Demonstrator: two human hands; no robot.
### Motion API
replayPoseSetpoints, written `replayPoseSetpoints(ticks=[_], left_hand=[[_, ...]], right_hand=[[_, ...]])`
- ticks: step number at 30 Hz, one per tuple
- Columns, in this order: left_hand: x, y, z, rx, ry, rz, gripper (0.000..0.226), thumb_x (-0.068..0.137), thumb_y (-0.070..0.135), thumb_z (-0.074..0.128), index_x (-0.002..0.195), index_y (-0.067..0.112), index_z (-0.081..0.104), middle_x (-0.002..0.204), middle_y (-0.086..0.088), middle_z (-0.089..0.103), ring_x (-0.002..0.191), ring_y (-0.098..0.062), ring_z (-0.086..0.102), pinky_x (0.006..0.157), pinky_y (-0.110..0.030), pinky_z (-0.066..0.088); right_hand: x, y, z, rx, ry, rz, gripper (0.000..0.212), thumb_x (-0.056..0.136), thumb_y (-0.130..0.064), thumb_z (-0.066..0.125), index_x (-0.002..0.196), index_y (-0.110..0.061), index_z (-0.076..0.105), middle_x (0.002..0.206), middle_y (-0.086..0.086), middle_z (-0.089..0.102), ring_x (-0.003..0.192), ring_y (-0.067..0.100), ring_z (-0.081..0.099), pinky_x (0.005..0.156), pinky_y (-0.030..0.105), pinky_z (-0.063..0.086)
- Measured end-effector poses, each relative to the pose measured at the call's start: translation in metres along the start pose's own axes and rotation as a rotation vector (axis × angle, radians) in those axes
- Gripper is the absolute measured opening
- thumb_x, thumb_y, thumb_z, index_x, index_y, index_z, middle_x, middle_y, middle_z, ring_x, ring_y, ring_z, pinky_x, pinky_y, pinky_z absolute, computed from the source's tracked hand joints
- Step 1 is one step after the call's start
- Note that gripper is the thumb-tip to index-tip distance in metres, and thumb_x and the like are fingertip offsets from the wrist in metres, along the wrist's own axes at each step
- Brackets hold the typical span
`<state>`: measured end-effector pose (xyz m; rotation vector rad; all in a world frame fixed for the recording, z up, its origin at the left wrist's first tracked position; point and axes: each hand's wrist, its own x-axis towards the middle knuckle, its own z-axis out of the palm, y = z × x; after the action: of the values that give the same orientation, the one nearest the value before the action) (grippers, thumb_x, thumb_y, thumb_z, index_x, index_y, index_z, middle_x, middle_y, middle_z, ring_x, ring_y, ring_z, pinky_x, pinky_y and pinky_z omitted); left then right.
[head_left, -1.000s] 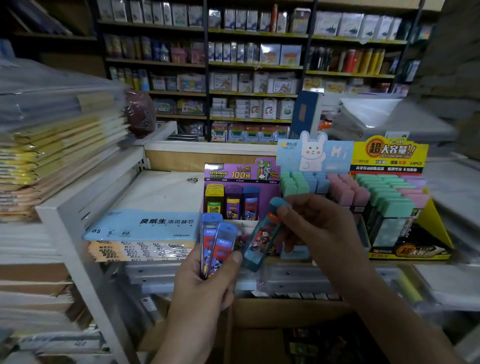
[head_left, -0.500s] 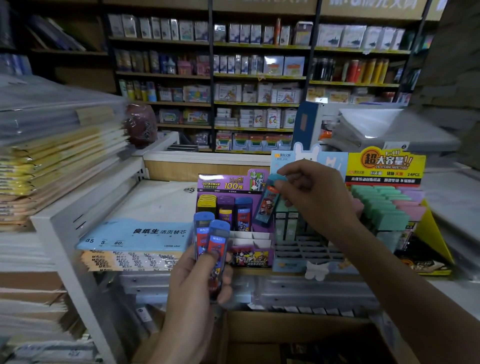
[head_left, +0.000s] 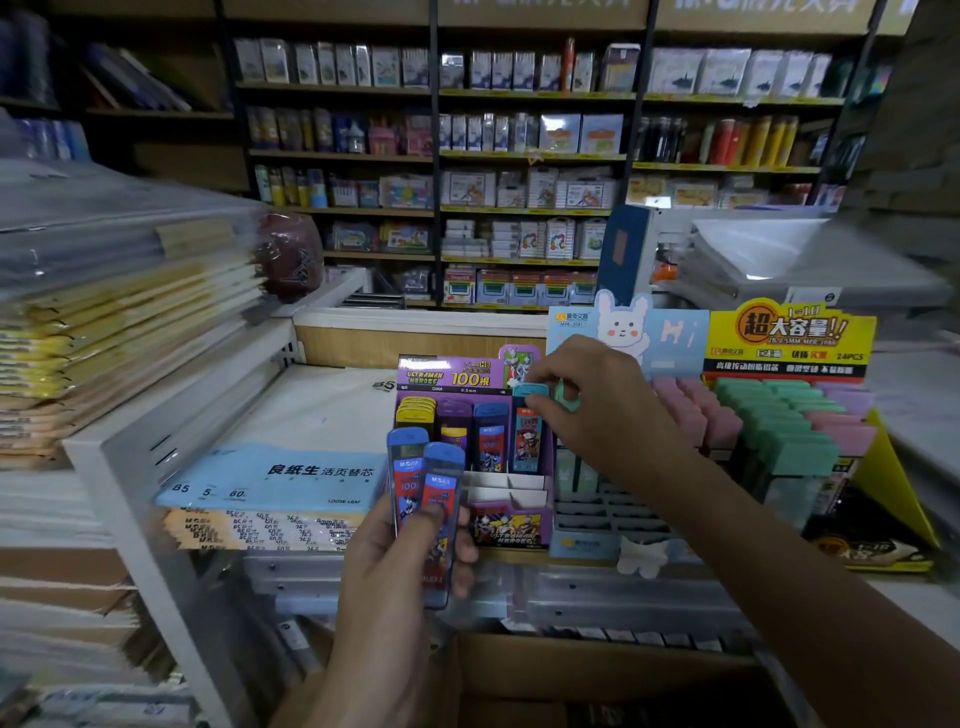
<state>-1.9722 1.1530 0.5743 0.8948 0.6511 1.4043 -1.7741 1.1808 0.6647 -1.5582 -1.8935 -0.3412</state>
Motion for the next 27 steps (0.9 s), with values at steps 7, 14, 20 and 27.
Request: replayPoseSetpoints(ticks=[7, 14, 20, 27], left_hand=[[-0.001, 0.001, 0.002, -0.018, -0.007, -0.013, 0.030, 0.099, 0.002, 0.051, 0.092, 0.014, 0.077, 0.078, -0.019, 0.067, 0.054, -0.022, 0.061, 0.039, -0.028, 0.045], [-0.004, 0.002, 0.004, -0.038, 0.000, -0.021, 0.021, 0.097, 0.005, 0.056, 0.099, 0.010, 0.076, 0.083, -0.018, 0.073, 0.058, -0.022, 0.066, 0.043, -0.028, 0.051], [-0.005, 0.003, 0.006, 0.001, -0.013, -0.010, 0.024, 0.090, 0.015, 0.064, 0.110, 0.009, 0.073, 0.097, -0.024, 0.076, 0.077, -0.031, 0.076, 0.061, -0.028, 0.061], [-0.008, 0.005, 0.009, 0.034, -0.065, 0.009, 0.018, 0.087, 0.022, 0.067, 0.101, 0.026, 0.079, 0.100, -0.020, 0.077, 0.091, -0.033, 0.077, 0.069, -0.028, 0.062]], right_hand=[[-0.005, -0.005, 0.010, -0.116, -0.017, 0.026, 0.010, 0.086, -0.022, 0.075, 0.091, -0.014, 0.071, 0.096, 0.001, 0.057, 0.095, 0.017, 0.048, 0.080, 0.028, 0.040], [-0.007, -0.006, 0.008, -0.115, 0.008, 0.041, 0.013, 0.085, -0.023, 0.076, 0.092, -0.014, 0.070, 0.096, 0.001, 0.056, 0.095, 0.018, 0.047, 0.084, 0.031, 0.040], [-0.015, -0.015, -0.004, 0.122, 0.152, 0.036, 0.008, 0.086, -0.018, 0.075, 0.081, -0.021, 0.070, 0.081, -0.009, 0.062, 0.075, 0.005, 0.051, 0.066, 0.010, 0.035], [-0.027, -0.033, 0.000, 0.578, -0.098, 0.159, 0.007, 0.090, -0.027, 0.071, 0.093, -0.022, 0.075, 0.074, -0.005, 0.072, 0.068, 0.005, 0.067, 0.063, 0.019, 0.055]])
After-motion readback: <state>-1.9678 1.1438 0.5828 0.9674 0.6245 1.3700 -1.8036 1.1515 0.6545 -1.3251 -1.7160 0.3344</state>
